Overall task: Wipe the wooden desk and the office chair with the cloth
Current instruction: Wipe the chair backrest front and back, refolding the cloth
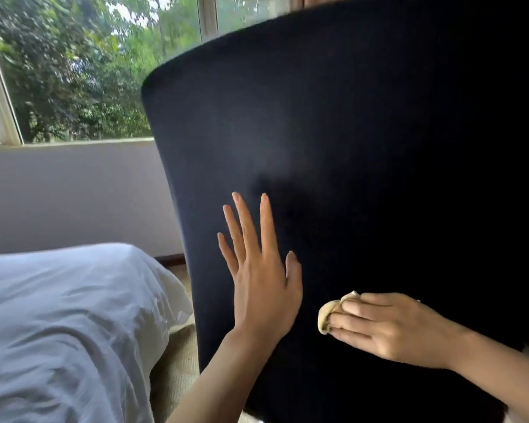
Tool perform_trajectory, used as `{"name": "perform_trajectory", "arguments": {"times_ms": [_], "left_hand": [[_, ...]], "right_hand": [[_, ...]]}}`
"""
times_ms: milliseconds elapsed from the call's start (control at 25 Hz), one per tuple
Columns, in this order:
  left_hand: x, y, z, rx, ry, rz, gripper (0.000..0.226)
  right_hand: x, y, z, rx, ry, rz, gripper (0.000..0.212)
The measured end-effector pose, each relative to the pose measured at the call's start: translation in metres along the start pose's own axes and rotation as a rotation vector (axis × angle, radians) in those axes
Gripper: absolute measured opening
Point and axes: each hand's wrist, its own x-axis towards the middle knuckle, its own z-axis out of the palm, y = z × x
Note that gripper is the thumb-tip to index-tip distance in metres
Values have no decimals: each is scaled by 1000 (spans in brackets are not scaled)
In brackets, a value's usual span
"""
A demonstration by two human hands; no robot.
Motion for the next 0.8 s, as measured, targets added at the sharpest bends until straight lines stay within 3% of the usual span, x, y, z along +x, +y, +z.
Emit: {"name": "perform_trajectory", "arguments": {"times_ms": [160, 280, 520, 760, 800], "left_hand": [[73, 20, -24, -117, 163, -28, 70], [108, 47, -46, -215, 168, -107, 65], [182, 113, -100, -121, -134, -71, 57], [258, 176, -130, -38, -459, -322, 51], [263, 185, -132, -26, -513, -387, 52]], "right_hand": [[61, 84, -62, -161, 131, -31, 40], [95, 133, -114, -201, 158, 13, 36], [124, 196, -203, -124, 243, 97, 23], [126, 259, -276, 91, 157, 316, 21], [122, 268, -288, 167, 132, 381, 29]]}}
